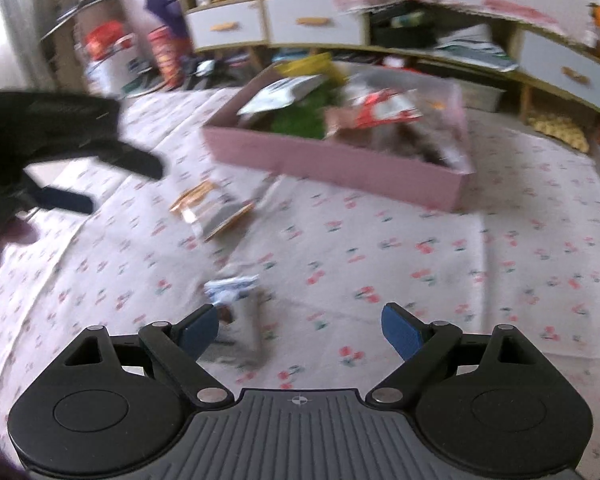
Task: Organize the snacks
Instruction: 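Withdraw both tools from the box toward the last snacks, then grasp the orange lotus-root cracker pack with the left tool while the right tool grasps the truffle chocolate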
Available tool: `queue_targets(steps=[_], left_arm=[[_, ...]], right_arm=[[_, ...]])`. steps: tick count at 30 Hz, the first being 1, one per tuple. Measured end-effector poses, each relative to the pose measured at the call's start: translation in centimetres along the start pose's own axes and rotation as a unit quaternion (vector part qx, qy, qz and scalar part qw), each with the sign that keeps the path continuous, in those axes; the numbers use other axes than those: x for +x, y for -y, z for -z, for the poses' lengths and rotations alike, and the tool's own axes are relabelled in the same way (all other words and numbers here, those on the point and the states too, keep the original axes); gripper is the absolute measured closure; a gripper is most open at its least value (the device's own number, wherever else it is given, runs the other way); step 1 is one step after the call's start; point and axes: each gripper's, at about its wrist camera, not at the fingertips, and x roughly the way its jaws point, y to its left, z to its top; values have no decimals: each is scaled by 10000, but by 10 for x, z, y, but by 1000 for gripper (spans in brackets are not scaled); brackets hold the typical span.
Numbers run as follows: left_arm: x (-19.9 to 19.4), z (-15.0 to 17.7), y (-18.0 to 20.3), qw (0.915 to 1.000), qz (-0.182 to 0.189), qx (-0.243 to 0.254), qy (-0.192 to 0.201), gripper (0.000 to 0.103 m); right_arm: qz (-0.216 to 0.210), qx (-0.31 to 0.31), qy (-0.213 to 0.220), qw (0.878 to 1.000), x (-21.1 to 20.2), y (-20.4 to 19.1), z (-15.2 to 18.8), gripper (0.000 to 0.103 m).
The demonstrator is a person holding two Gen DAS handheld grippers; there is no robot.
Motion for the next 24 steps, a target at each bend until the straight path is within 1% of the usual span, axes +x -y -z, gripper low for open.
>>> queue_targets(steps=[4, 8, 10, 11, 13, 15, 16, 17, 18, 19, 20, 22, 24], left_arm=[[6, 1, 3, 9999, -46, -115, -19, 8], [14, 3, 5, 9996, -81, -266, -51, 10], [18, 4, 6, 9993, -82, -342, -81, 11], [19, 4, 7, 9992, -91, -368, -87, 12], [23, 5, 8, 9989, -125, -444, -78, 13], [27, 5, 9, 9985, -144, -532, -54, 15], [29, 5, 10, 9983, -157, -567, -42, 15], [31, 5, 11, 9980, -177, -612, -25, 16], [34, 5, 12, 9977, -192, -642, -16, 16], [38, 4, 14, 9975, -214, -672, -5, 18], [40, 4, 15, 9973, -238, -700, 0, 19], [46, 4, 17, 9966, -303, -770, 8, 22], [48, 3, 20, 9959, -402, -803, 88, 23]], right_arm=[[-254, -116, -135, 9995, 9, -10, 3, 13], [-359, -164, -235, 9989, 21, -17, 5, 17], [-403, -182, -291, 9986, 26, -19, 5, 23], [-425, -223, -327, 9983, 28, -21, 6, 32], [-357, -373, -293, 9982, 31, -25, 7, 35], [-295, -517, -255, 9979, 32, -29, 7, 45], [-276, -542, -239, 9979, 32, -29, 7, 47], [-253, -559, -234, 9978, 32, -30, 6, 52], [-229, -577, -232, 9978, 32, -31, 6, 60], [-212, -599, -227, 9977, 33, -31, 5, 65], [-191, -633, -228, 9976, 33, -32, 4, 72], [-178, -651, -239, 9974, 34, -32, 3, 72], [-174, -663, -252, 9973, 34, -32, 3, 73]])
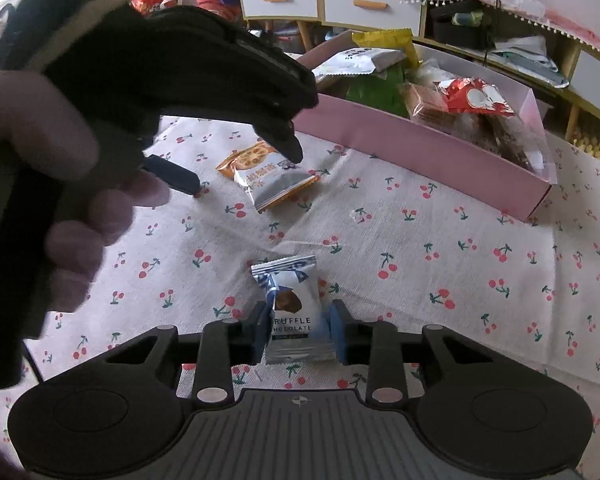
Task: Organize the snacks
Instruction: 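Grasp the orange lotus-root cracker pack with the left tool while the right tool grasps the truffle chocolate, then carry both items into the pink box and open both tools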
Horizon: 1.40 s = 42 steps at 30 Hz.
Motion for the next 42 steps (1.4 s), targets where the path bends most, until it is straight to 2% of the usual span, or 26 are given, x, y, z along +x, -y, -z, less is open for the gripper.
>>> queue_targets(steps=[5, 7, 10, 12, 14, 17, 24, 33, 37, 42], left_arm=[[4, -2, 8, 9995, -243, 101, 184, 29], [5, 1, 15, 9980, -490, 287, 275, 36], [7, 8, 24, 9938, -785, 668, 409, 40], [6, 11, 29, 9917, -784, 895, 485, 47], [4, 13, 31, 9896, -771, 1115, 488, 50], [1, 12, 28, 9892, -640, 1256, 397, 52], [-5, 4, 7, 9917, -68, 1282, 27, 56], [-10, 3, -6, 9913, 517, 1122, -449, 58], [-14, 0, -9, 9910, 702, 1019, -507, 58], [-25, -3, -5, 9899, 955, 981, -360, 58]], right_arm=[[27, 3, -21, 10000, 0, 2, -1, 73], [42, 51, -24, 10000, 0, 4, -1, 73], [51, 142, -25, 9999, -1, 9, -2, 73], [63, 197, -26, 9998, -2, 13, -2, 73], [94, 278, -33, 9996, -2, 17, -2, 73], [153, 427, -54, 9990, -3, 25, -4, 73], [177, 838, -28, 9963, -7, 45, -8, 73], [56, 1305, -36, 9914, -10, 54, -15, 73], [-97, 1691, -81, 9855, -12, 62, -18, 73], [-93, 1886, 136, 9819, -23, 69, -28, 73]])
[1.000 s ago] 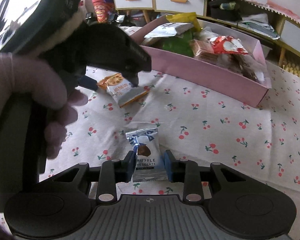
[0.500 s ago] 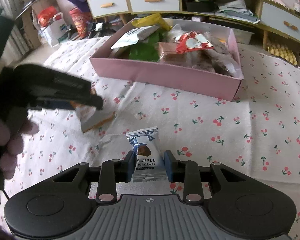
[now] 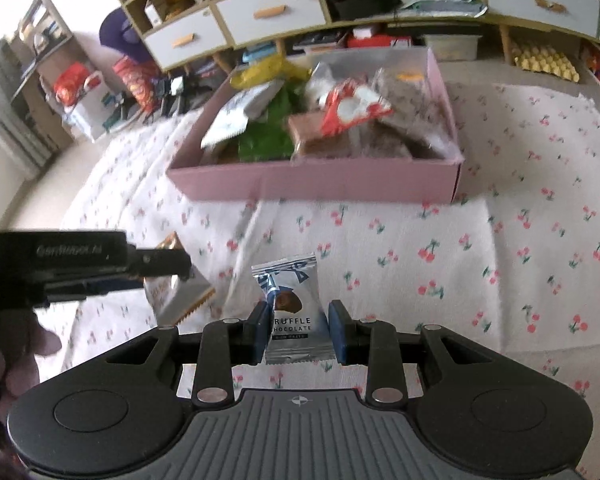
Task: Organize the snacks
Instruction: 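Carry both items into the pink box and open both tools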
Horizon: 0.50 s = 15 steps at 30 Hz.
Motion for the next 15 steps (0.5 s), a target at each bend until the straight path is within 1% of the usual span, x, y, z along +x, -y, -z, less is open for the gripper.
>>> queue_targets(steps=[4, 8, 10, 12, 15], left_arm=[[-4, -4, 4, 9997, 214, -56, 143, 58], [-7, -14, 11, 9993, 263, -55, 253, 58], [-13, -23, 19, 9988, 249, 118, 412, 58], [-18, -32, 29, 9975, 295, 295, 569, 58], [-18, -48, 45, 9956, 392, 518, 674, 58]], right_arm=[[-4, 104, 143, 9998, -6, 2, -9, 73], [62, 238, 289, 9993, -13, 5, -20, 73], [135, 330, 350, 9987, -19, 7, -29, 73], [144, 357, 506, 9980, -26, 9, -39, 73], [102, 477, 716, 9962, -35, 16, -59, 73]])
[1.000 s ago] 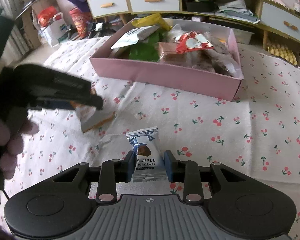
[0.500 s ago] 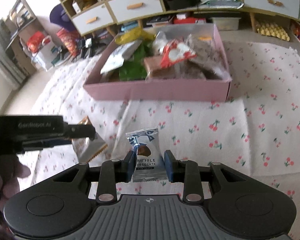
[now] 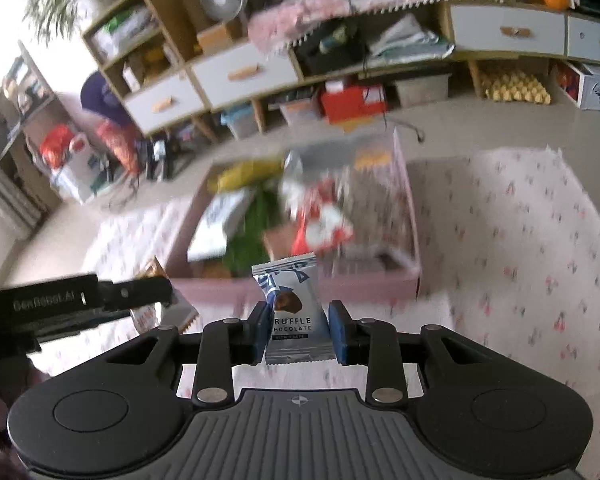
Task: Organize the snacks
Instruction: 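Carry both items into the pink box and open both tools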
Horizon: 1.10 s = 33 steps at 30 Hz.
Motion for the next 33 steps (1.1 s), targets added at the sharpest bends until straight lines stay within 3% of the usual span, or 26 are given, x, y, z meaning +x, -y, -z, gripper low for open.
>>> queue_targets(steps=[8, 15, 25, 33], left_arm=[[32, -28, 32, 9986, 142, 473, 183, 58], [65, -39, 41, 9959, -61, 877, 214, 58], [85, -43, 41, 9918, -177, 1251, 219, 57], [90, -43, 40, 9891, -109, 1440, 297, 53]], right_arm=[[37, 318, 311, 9990, 16, 16, -51, 72], [255, 383, 384, 9982, 47, 29, -76, 72], [349, 677, 356, 9965, 87, 48, -86, 69], [216, 647, 411, 9968, 94, 48, -83, 68]])
